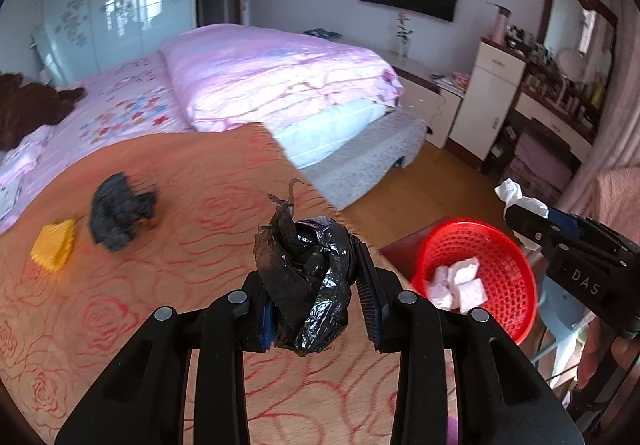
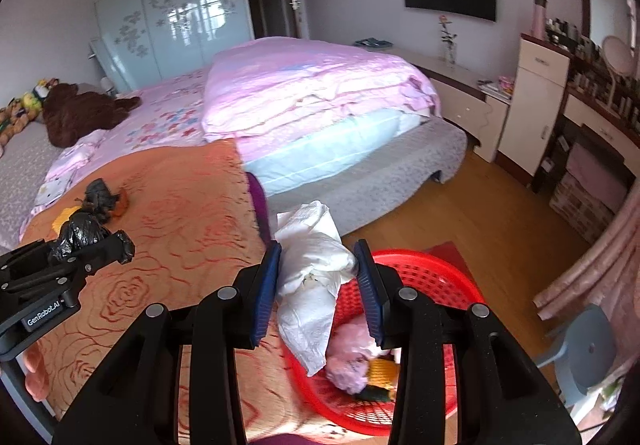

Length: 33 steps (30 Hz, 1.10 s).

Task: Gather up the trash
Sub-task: 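Carry the black bag and white tissue over the red wastebasket, then open both tools to drop the black bag and tissue into the wastebasket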

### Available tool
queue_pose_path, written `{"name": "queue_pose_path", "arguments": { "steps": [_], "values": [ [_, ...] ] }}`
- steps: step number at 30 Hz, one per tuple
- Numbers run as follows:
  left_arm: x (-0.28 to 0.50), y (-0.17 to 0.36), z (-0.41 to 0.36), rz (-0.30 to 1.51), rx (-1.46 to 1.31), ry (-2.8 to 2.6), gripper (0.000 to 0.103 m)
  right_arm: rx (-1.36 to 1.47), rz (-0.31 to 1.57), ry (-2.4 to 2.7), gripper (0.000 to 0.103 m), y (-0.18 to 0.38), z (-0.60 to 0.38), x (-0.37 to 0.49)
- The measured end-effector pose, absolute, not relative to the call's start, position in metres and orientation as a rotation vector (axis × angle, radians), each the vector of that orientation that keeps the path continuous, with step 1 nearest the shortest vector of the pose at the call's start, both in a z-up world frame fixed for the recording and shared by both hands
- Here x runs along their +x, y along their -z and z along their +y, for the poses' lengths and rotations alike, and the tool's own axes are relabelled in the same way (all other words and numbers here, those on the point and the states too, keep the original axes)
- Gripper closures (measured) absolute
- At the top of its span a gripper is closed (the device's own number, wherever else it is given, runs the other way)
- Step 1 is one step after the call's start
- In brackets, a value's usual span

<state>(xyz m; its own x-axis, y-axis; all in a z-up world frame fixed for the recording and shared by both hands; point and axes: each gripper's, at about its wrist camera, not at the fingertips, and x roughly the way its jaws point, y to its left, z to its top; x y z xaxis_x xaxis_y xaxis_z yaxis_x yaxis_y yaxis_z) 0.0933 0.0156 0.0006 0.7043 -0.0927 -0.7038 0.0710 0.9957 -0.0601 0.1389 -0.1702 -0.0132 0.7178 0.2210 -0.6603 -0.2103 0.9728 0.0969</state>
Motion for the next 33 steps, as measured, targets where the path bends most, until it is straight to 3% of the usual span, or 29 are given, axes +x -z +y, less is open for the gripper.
{"name": "queue_pose_path", "arguments": {
  "steps": [19, 33],
  "values": [
    [0.121, 0.031, -0.085, 0.853, 0.104, 0.312, 0.071, 0.141, 0.803, -0.064, 0.065, 0.05, -0.264, 0.136],
    [0.138, 0.069, -0.117, 0.942, 0.153, 0.354, 0.071, 0.179, 0.876, -0.032, 0.065, 0.075, -0.278, 0.149]
  ]
}}
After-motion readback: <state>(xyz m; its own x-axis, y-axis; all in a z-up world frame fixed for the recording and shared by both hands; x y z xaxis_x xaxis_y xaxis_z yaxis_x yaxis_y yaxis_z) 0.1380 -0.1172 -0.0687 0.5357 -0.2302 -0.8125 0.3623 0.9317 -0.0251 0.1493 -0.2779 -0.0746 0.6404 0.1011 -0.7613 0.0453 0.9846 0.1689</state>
